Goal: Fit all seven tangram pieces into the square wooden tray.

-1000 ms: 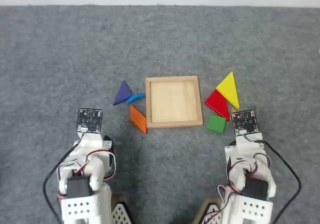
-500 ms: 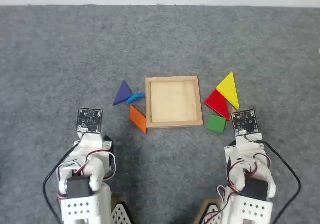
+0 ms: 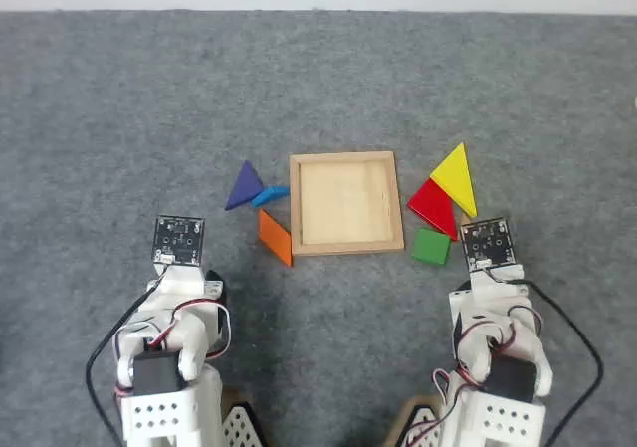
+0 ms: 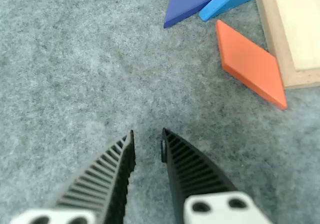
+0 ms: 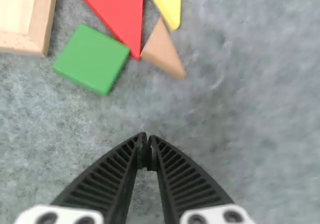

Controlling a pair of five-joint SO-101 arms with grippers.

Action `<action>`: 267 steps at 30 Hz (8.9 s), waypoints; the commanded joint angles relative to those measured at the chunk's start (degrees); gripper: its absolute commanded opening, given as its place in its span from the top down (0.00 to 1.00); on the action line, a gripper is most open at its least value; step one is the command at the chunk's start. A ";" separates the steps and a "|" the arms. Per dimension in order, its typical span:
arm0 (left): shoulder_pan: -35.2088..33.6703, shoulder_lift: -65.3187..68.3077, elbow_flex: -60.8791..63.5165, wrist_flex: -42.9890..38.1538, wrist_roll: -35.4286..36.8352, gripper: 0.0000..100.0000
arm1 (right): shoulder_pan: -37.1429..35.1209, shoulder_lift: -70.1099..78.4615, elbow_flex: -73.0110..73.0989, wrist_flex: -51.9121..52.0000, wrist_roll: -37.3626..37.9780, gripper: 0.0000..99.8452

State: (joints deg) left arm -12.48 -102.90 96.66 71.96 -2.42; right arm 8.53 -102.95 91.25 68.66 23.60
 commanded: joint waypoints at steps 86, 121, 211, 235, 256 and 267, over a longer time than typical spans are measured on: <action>8.53 -1.14 -0.22 0.35 0.26 0.92 | -8.75 127.78 -118.86 14.99 -17.67 0.99; 8.44 -1.14 -0.22 0.35 0.26 0.92 | -41.71 143.08 -123.60 7.16 -53.63 0.81; 8.44 -1.14 -0.22 0.35 0.26 0.92 | -49.54 140.44 -118.24 9.19 -25.67 0.80; 8.62 -1.14 -0.22 0.35 0.26 0.92 | -19.47 83.38 -70.24 7.60 -5.01 0.77; 8.53 -1.14 -0.22 0.35 0.26 0.92 | -18.33 112.31 -67.25 -16.48 -27.78 0.72; 8.70 -1.14 -0.22 0.35 0.26 0.92 | -18.59 117.23 -74.73 -16.48 -34.46 0.72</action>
State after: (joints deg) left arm -4.13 -102.90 96.66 72.04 -2.42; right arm -9.41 14.59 20.48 53.01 -8.22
